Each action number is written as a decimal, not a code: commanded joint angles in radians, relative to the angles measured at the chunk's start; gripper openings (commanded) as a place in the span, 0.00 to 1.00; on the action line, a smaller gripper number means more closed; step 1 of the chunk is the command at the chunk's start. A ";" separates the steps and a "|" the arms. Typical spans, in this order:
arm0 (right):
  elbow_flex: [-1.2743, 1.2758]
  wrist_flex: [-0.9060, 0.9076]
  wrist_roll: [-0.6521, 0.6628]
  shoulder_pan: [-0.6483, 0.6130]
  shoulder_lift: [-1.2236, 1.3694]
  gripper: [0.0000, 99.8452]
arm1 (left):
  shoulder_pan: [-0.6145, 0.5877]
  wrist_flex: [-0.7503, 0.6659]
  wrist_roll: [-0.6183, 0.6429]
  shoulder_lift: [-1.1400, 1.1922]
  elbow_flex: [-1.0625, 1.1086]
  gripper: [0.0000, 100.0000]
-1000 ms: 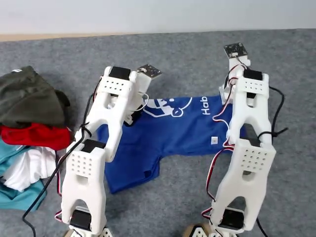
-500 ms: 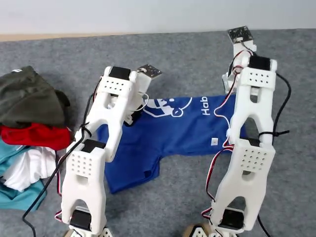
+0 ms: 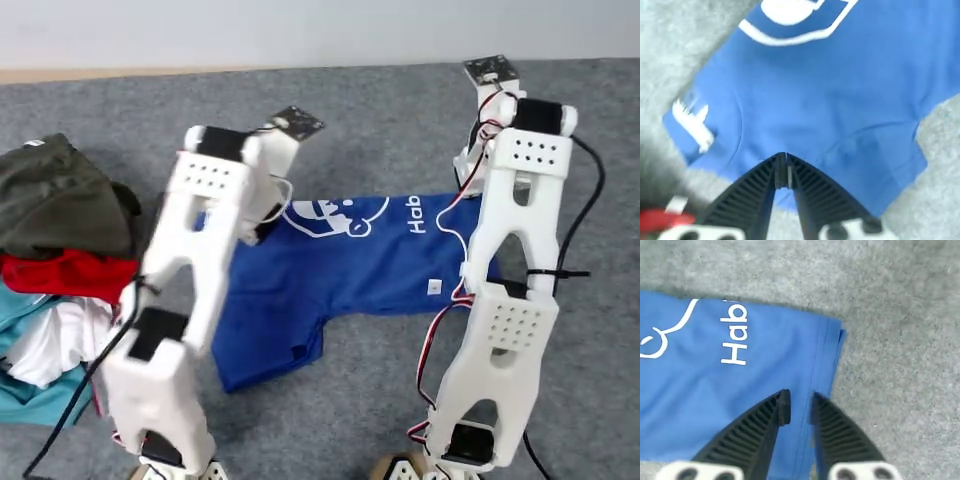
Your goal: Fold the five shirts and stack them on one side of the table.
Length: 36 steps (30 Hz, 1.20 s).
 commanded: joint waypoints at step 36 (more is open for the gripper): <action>1.373 -0.275 0.278 -0.803 -1.021 0.01 | -1.086 -0.011 -0.084 -0.466 0.163 0.01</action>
